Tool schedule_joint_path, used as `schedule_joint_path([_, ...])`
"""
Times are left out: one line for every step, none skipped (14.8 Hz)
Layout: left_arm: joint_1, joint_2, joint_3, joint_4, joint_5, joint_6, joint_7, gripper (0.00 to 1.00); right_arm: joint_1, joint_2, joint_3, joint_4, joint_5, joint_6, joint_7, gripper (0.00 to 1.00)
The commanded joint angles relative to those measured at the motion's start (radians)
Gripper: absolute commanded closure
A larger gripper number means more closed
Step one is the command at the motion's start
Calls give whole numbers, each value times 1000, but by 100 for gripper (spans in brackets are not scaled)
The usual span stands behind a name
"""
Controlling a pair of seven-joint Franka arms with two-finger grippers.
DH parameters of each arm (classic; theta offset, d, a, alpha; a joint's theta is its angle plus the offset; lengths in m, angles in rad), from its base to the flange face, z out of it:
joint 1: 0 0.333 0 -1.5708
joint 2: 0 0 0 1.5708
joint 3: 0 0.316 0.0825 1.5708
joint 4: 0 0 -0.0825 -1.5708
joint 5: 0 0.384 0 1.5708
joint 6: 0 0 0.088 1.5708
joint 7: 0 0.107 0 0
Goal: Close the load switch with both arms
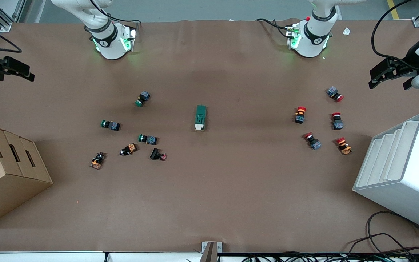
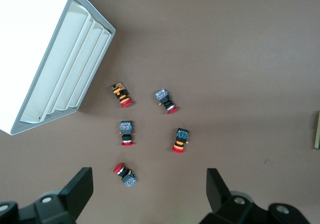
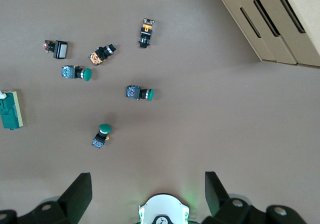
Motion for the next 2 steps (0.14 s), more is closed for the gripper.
schedule_joint_path([1,-5,8,13,5,4,17,0,2,-38,0,-27,-14,28,16,0])
schedule_joint_path([-2,-5,7,13,3,2,14,0,2,-38,0,-15,-14,30,16,0])
